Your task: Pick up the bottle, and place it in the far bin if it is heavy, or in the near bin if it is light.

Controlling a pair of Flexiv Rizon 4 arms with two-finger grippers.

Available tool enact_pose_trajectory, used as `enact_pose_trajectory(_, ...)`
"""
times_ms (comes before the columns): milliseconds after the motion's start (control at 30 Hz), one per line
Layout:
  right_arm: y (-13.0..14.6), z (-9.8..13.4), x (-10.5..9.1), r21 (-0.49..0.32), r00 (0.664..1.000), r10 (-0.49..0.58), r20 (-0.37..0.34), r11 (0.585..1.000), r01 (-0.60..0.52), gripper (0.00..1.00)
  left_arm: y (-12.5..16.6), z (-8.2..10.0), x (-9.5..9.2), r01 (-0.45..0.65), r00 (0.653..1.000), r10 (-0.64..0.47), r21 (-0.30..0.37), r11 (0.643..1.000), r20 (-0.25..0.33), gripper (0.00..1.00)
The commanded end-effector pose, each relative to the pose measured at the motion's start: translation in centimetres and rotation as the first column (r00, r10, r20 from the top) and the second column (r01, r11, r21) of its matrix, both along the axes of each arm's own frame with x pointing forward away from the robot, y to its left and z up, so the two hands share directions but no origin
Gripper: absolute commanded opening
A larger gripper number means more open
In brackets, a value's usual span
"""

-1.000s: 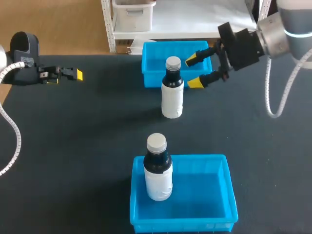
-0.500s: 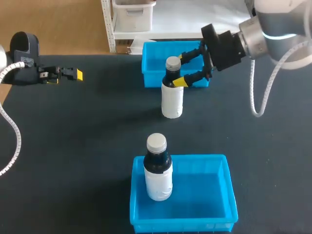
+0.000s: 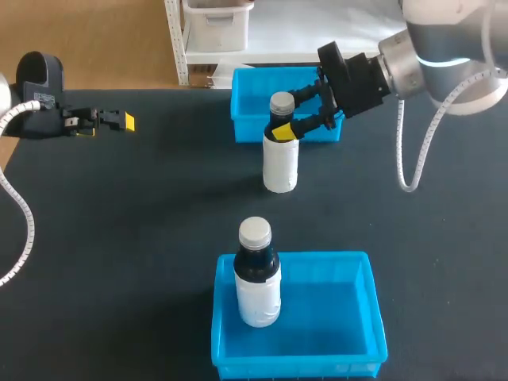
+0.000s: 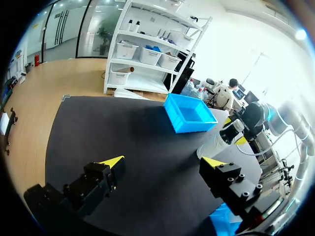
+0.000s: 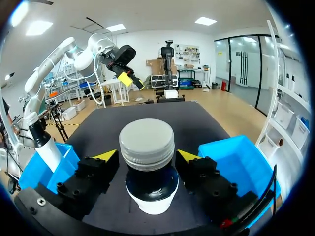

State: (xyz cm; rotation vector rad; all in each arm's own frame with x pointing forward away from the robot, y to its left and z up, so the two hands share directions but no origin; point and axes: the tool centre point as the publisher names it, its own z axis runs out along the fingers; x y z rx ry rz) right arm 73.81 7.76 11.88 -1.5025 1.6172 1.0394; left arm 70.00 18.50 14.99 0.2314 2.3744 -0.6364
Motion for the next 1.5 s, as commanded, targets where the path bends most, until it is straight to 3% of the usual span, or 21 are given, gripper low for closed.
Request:
enact_pose_trajectory(33,-0.1,-0.2,-0.3,0.006,1.000,-0.002,-0.002,1.000,0.002,0.64,0.0,0.0,0.0,0.000,1.000,0.000,0.000,1.000,0.000,1.00)
enact_pose_trajectory(100,-0.1,-0.3,-0.3,0.008,1.000,-0.002,-0.005,1.000,0.002,0.50,0.0,0.0,0.0,0.000,1.000,0.000,0.000,1.000,0.000,1.00)
enact_pose_trajectory(333,0.1,-0.4,-0.1,0.012,1.000,-0.001,-0.008,1.000,0.001,0.34,0.0,0.0,0.0,0.000,1.000,0.000,0.000,1.000,0.000,1.00)
enact_pose_trajectory(367,0.1,-0.4,-0.1,0.012,1.000,-0.002,-0.007,1.000,0.002,0.27,0.0,0.0,0.0,0.000,1.000,0.000,0.000,1.000,0.000,1.00)
enact_pose_trajectory(433,0.1,-0.3,0.0,0.012,1.000,-0.004,-0.005,1.000,0.004,0.00,0.0,0.0,0.0,0.000,1.000,0.000,0.000,1.000,0.000,1.00)
enact_pose_trajectory(800,-2.1,1.7,0.4,0.027,0.999,-0.035,0.026,0.999,0.034,0.00,0.0,0.0,0.0,0.000,1.000,0.000,0.000,1.000,0.000,1.00)
enact_pose_trajectory(1500,-11.6,6.1,-0.5,-0.011,0.984,-0.170,0.051,0.985,0.170,0.00,0.0,0.0,0.0,0.000,1.000,0.000,0.000,1.000,0.000,1.00)
